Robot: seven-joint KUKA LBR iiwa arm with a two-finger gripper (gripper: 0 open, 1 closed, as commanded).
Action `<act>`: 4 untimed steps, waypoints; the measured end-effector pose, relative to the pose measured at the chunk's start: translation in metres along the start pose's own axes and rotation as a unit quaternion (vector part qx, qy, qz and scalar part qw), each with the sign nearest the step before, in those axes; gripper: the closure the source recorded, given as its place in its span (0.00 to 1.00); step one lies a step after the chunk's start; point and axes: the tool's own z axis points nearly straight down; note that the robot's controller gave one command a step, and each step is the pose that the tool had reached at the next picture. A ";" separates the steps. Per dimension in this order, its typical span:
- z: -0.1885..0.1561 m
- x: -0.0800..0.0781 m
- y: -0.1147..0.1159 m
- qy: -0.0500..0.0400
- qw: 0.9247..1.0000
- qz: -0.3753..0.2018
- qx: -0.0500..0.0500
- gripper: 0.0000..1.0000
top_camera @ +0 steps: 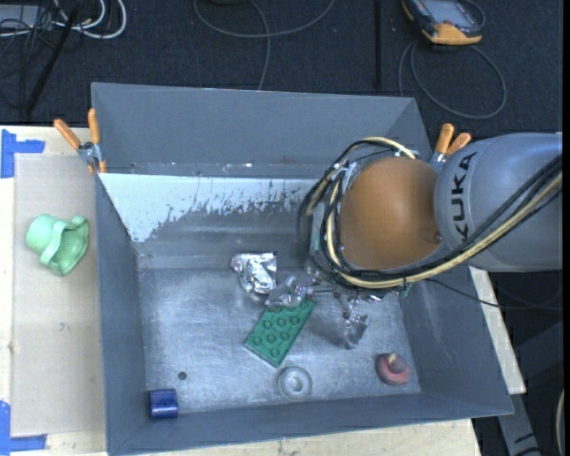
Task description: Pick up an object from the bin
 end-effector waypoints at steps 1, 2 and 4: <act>-0.001 0.000 -0.001 -0.002 1.000 0.003 0.001 1.00; -0.189 0.003 0.021 0.000 1.000 -0.008 0.002 1.00; -0.048 0.000 0.033 0.002 0.976 -0.220 -0.004 0.00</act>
Offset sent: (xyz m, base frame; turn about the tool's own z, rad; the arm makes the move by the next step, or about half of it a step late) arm 0.0000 0.0000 0.0000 0.0000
